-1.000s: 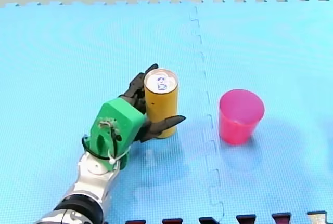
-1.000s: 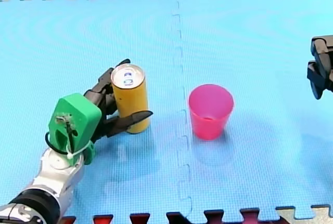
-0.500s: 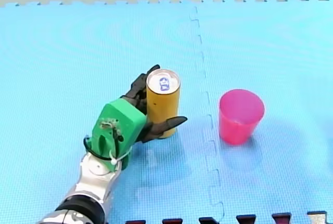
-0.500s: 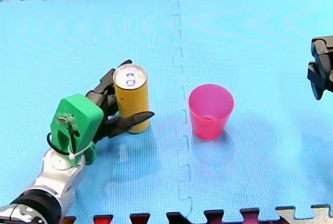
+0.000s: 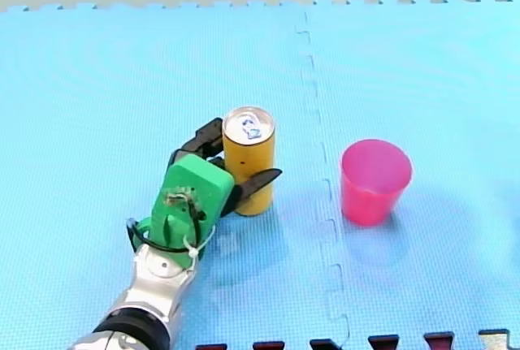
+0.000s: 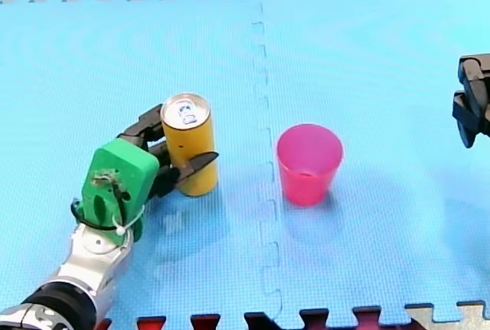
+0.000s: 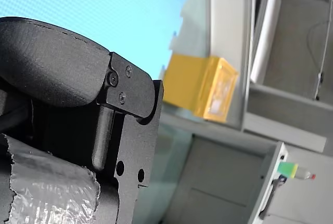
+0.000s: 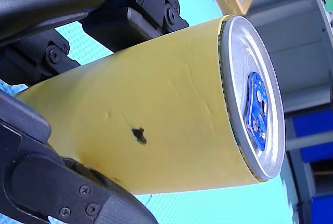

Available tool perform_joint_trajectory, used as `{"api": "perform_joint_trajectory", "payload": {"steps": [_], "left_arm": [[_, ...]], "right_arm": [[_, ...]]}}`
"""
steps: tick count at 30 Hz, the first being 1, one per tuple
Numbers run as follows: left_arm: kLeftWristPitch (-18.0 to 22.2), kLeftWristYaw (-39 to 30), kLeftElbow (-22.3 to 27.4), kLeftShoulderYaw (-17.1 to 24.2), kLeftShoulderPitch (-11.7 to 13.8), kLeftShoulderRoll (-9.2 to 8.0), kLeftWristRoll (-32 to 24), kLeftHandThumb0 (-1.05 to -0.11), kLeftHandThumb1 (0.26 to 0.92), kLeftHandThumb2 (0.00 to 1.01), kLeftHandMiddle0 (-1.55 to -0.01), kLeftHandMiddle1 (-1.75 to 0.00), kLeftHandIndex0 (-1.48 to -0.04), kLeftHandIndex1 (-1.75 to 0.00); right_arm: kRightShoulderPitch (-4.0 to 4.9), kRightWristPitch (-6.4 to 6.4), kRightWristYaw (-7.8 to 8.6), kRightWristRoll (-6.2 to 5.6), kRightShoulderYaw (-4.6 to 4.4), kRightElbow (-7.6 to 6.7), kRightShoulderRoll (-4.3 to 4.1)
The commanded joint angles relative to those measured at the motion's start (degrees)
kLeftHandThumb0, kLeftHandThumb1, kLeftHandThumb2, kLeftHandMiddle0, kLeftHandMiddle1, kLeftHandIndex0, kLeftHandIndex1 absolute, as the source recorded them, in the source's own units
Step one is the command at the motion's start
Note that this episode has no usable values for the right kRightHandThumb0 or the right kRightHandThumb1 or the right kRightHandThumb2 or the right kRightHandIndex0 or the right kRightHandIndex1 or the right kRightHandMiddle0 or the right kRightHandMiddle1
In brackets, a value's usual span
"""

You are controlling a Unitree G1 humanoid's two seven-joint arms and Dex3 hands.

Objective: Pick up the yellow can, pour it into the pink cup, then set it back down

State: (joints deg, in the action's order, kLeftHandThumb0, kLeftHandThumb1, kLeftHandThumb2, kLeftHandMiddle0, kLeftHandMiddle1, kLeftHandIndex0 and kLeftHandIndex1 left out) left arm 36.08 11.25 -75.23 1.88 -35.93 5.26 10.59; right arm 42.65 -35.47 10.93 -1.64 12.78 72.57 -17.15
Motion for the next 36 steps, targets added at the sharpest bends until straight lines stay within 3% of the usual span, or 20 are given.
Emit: {"api": "perform_joint_trajectory", "payload": {"steps": [1, 19, 24, 36], "left_arm": [[-0.9, 0.7, -0.2, -0.4, 0.2, -0.53, 0.5, -0.406, 0.812, 0.0, -1.24, -0.09, -1.13, -0.04], [-1.2, -0.1, -0.2, -0.8, -0.1, -1.51, 0.2, -0.338, 0.806, 0.0, -1.27, -0.04, -1.13, -0.01], [-1.1, -3.6, -0.2, 1.4, -0.3, -1.23, -2.6, -0.328, 0.803, 0.0, -1.29, -0.04, -1.13, -0.01], [-1.3, -7.0, 1.7, 4.4, -5.6, -0.03, -6.8, -0.327, 0.79, 0.0, -1.32, -0.03, -1.16, -0.01]], "right_arm": [[-0.16, 0.02, -0.12, -0.13, 0.1, 0.02, -0.06], [0.26, 0.19, -0.43, 0.17, -0.26, -0.03, 0.03], [0.38, 0.3, -0.59, 0.28, -0.39, -0.09, 0.16], [0.99, 0.92, -1.2, 0.66, -0.68, 0.02, 0.72]]}}
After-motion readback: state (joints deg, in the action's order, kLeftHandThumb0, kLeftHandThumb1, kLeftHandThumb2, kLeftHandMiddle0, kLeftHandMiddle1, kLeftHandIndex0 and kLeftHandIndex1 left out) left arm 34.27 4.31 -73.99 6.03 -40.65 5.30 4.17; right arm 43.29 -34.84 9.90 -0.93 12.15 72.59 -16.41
